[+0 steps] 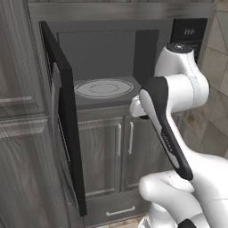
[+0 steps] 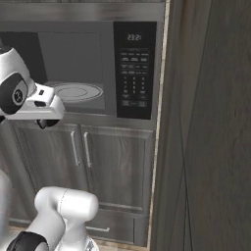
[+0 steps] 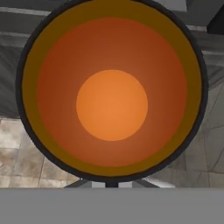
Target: Place the microwavable item in the microwave. Then, close the microwave door and press the start button.
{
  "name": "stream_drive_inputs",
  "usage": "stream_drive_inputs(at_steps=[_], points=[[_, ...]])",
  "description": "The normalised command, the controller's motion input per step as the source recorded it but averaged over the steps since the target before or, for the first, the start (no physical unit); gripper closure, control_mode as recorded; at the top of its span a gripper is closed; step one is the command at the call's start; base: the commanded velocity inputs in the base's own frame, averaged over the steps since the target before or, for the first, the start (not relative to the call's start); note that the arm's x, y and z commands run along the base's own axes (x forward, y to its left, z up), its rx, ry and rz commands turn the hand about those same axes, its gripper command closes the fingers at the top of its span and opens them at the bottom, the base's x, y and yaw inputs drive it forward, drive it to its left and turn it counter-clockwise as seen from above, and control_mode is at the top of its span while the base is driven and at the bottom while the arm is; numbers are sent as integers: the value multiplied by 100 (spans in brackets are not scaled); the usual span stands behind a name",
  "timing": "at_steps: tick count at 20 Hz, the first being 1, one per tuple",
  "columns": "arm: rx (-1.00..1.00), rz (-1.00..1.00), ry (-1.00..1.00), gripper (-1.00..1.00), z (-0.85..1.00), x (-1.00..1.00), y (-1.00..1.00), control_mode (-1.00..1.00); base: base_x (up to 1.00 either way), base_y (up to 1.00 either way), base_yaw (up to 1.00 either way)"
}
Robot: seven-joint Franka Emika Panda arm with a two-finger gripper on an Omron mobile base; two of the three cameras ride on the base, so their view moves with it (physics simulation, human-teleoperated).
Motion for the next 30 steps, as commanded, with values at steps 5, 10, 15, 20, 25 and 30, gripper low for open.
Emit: stream_drive_inputs(at_steps=[5,10,15,20,25,30], points=[[0,1,0,100,0,82,15,-100,0,0,0],[0,1,0,100,1,79,14,-100,0,0,0],[0,0,0,100,2,79,20,-100,0,0,0],[0,0,0,100,0,73,21,-100,0,0,0],[0,3,0,100,-9,65,21,-100,0,0,0],[0,6,0,100,-33,55,4,-100,0,0,0]])
